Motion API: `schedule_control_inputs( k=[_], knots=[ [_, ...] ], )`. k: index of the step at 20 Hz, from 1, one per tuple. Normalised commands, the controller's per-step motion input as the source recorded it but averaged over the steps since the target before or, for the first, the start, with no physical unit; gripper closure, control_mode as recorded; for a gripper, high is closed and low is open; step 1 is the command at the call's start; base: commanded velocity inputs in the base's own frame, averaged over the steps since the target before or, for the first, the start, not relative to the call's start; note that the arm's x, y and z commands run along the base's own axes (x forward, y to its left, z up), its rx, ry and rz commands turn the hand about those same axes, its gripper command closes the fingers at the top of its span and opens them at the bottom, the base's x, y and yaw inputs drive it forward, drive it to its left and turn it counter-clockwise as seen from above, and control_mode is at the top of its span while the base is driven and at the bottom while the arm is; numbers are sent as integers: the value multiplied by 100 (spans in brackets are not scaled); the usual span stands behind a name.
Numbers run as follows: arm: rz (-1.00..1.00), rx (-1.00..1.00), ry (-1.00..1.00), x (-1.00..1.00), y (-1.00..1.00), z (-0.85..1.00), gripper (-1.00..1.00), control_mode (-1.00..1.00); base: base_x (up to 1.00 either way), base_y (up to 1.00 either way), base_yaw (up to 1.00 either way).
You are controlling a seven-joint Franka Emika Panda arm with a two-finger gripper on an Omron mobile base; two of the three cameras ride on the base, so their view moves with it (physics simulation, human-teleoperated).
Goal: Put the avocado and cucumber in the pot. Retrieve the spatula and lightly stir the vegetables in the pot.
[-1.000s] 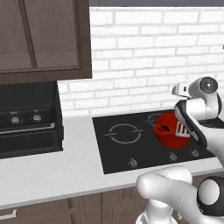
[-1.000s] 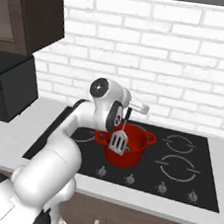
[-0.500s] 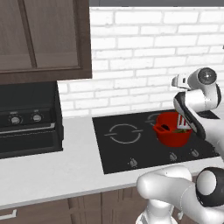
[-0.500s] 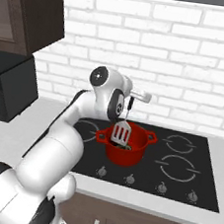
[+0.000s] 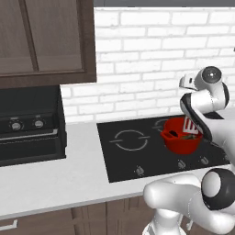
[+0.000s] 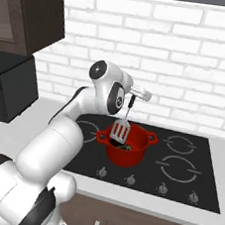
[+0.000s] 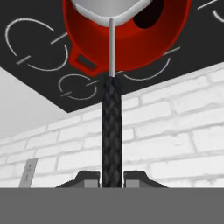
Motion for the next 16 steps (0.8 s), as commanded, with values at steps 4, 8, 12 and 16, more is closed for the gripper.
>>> schedule_control_inputs(
  k=[4, 8, 12, 16],
  knots=[
    [-7, 2, -14, 22, 0, -54, 100, -100, 0, 0, 0],
    [-7, 0, 0, 14, 0, -46, 100, -100, 0, 0, 0],
    [-8, 0, 0, 2, 0, -35, 100, -100, 0, 0, 0],
    [-8, 0, 0, 0, 0, -44, 100, -100, 0, 0, 0]
  ],
)
